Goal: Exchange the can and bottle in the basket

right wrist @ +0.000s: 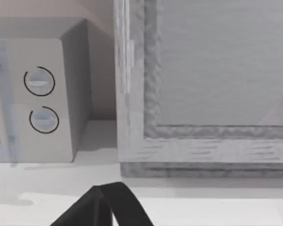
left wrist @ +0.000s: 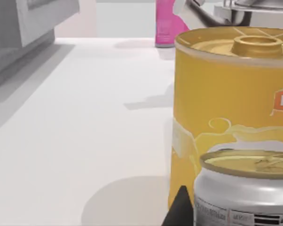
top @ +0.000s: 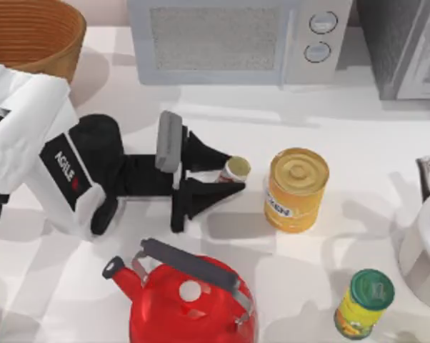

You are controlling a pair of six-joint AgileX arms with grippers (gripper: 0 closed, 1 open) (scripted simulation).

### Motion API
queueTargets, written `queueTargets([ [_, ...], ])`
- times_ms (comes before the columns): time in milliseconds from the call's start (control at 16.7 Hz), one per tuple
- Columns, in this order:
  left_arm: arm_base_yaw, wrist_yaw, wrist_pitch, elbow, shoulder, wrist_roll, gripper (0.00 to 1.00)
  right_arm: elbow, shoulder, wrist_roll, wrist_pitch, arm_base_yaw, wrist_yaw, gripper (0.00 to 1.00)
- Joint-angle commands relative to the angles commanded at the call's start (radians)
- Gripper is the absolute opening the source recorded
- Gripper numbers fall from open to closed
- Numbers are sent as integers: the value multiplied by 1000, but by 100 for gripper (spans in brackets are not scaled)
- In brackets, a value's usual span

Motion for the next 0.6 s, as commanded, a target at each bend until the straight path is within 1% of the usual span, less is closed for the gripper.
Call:
queueTargets([
  [480,0,0,0,0,0,0,98,0,0,0,0,0,0,100],
  [540,0,0,0,0,0,0,100,0,0,0,0,0,0,100],
  [600,0,0,0,0,0,0,100,0,0,0,0,0,0,100],
])
